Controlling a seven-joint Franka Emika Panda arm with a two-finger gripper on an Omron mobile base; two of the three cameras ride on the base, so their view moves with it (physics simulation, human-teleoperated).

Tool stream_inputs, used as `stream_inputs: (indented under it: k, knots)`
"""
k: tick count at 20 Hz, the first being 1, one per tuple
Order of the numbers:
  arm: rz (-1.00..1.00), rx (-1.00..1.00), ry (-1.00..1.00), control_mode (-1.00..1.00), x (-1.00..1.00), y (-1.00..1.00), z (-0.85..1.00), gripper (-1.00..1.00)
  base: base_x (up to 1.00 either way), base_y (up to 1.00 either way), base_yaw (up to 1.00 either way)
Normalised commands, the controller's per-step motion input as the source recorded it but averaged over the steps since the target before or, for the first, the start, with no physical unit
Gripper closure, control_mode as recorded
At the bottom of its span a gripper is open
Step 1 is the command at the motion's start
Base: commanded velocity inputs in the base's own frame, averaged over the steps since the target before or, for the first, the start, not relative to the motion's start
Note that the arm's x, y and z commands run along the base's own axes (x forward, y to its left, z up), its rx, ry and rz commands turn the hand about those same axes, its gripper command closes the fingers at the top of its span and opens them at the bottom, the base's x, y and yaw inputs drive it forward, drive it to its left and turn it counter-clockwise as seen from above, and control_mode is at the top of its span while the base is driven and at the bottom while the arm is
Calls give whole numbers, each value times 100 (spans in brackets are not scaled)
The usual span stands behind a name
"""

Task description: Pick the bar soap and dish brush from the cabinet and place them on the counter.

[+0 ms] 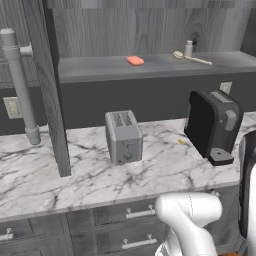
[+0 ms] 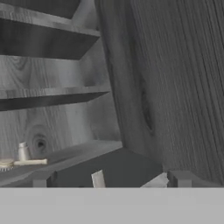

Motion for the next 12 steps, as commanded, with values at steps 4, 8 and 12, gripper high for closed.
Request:
stream_inputs:
  k: [4,8,12]
  knots:
    - [18,0,3,-100,-17,43,24,-100,0,0,0]
    - [17,-1,4,-100,-18,43,22,-100,0,0,0]
    - [18,-1,6,-100,-16,45,20,-100,0,0,0]
